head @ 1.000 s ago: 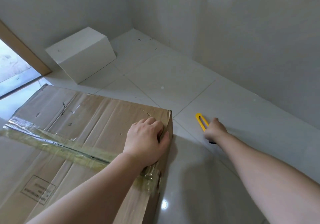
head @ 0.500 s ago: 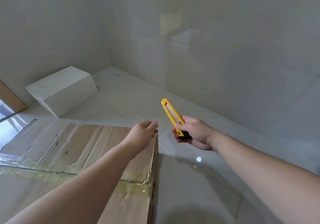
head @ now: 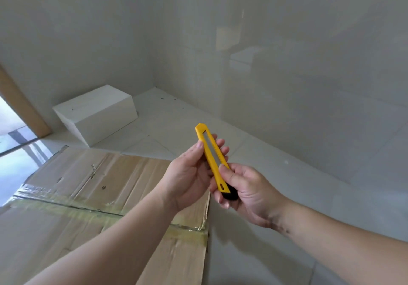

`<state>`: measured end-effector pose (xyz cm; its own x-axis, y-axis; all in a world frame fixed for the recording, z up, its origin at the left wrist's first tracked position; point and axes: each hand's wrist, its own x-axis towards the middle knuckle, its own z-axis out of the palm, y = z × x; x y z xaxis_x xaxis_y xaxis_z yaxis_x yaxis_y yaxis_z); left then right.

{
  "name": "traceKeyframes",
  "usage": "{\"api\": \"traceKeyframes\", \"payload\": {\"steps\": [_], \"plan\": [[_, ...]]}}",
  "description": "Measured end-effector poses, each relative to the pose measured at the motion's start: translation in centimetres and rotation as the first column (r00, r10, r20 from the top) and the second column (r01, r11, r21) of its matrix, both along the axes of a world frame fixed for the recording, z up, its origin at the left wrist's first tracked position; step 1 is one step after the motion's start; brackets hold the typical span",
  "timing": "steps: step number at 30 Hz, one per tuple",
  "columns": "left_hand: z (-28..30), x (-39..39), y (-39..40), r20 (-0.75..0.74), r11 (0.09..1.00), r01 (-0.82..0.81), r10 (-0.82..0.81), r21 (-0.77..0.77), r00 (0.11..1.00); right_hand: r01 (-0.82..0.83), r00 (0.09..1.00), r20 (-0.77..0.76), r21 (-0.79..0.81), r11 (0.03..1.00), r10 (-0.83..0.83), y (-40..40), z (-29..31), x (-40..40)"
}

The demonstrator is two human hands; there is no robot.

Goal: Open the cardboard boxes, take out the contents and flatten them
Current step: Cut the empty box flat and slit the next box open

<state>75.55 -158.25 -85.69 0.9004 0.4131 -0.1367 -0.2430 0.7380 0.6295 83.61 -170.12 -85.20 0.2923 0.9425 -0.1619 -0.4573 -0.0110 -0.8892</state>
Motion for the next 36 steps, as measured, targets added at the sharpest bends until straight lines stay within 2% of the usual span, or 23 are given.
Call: {"api": "traceKeyframes", "payload": {"steps": [4,6,10,16,18,20,22,23,24,25,26,27,28,29,30,31,32,34,36], "plan": [[-0.5,-0.4,-0.7,0.021,0.999,-0.007,0.006,0.033,1.000,0.071,0.991,0.118,-0.073,0.995,-0.062,0.2,-0.5,-0.3],[-0.5,-0.4,-0.7,0.017,0.999,-0.031,0.031,0.026,0.999,0.048,0.988,0.154,-0.100,0.994,-0.033,0.2,-0.6,-0.1],[-0.2,-0.3,0.0,-0.042,0.999,-0.041,0.042,0.026,0.998,-0.107,0.994,-0.002,-0.053,0.993,0.107,0.0,-0.2,0.6],[-0.6,0.3,-0.8,-0.074,0.997,-0.038,0.043,0.069,0.996,0.182,0.972,0.167,-0.084,0.980,-0.166,0.4,-1.1,0.3],[-0.8,0.6,-1.2,-0.067,0.997,-0.039,0.043,0.065,0.997,0.212,0.961,0.201,-0.096,0.972,-0.190,0.5,-1.2,0.5],[-0.7,0.9,-1.4,-0.094,0.996,-0.047,0.053,0.072,0.994,0.165,0.975,0.169,-0.120,0.979,-0.143,0.4,-0.9,0.8],[-0.7,0.9,-1.4,-0.159,0.987,-0.007,0.032,0.160,0.987,0.113,0.989,0.110,-0.132,0.985,-0.099,0.4,-0.8,0.9],[-0.8,0.7,-1.3,-0.211,0.964,0.029,0.029,0.265,0.977,0.112,0.989,0.111,-0.140,0.984,-0.097,0.4,-0.8,1.0],[-1.0,0.4,-1.0,-0.293,0.891,0.087,0.053,0.445,0.955,0.128,0.985,0.133,-0.151,0.980,-0.109,0.3,-1.0,1.2],[-1.3,-0.1,-0.4,-0.389,0.728,0.190,0.114,0.659,0.914,0.154,0.978,0.163,-0.165,0.974,-0.128,0.2,-1.3,1.4],[-1.9,-0.9,0.3,-0.473,0.458,0.339,0.217,0.821,0.854,0.187,0.970,0.188,-0.184,0.965,-0.152,0.1,-1.7,1.7],[-2.7,-2.0,1.2,-0.509,0.125,0.497,0.329,0.858,0.796,0.221,0.962,0.208,-0.211,0.952,-0.177,-0.3,-2.3,2.1],[-3.2,-3.4,1.8,-0.506,-0.182,0.603,0.388,0.777,0.770,0.249,0.954,0.229,-0.249,0.936,-0.193,-0.8,-3.0,2.4],[-3.7,-5.0,2.1,-0.491,-0.416,0.618,0.379,0.667,0.784,0.266,0.948,0.255,-0.298,0.917,-0.191,-1.5,-3.9,2.6],[-4.3,-6.7,2.0,-0.475,-0.580,0.558,0.307,0.593,0.825,0.268,0.944,0.280,-0.352,0.897,-0.173,-2.3,-4.8,2.7],[-5.0,-8.4,1.3,-0.452,-0.684,0.446,0.188,0.577,0.872,0.260,0.945,0.294,-0.405,0.877,-0.144,-3.1,-5.8,2.6],[-5.8,-9.8,0.3,-0.430,-0.734,0.320,0.042,0.599,0.902,0.243,0.948,0.298,-0.452,0.858,-0.111,-3.9,-6.8,2.4],[-7.4,-11.6,-2.5,-0.451,-0.749,0.152,-0.214,0.645,0.866,0.208,0.953,0.297,-0.525,0.825,-0.052,-5.1,-8.4,1.7],[-9.4,-12.1,-4.2,-0.445,-0.731,0.048,-0.359,0.680,0.820,0.198,0.954,0.298,-0.563,0.803,-0.026,-5.9,-9.5,1.2]]}}
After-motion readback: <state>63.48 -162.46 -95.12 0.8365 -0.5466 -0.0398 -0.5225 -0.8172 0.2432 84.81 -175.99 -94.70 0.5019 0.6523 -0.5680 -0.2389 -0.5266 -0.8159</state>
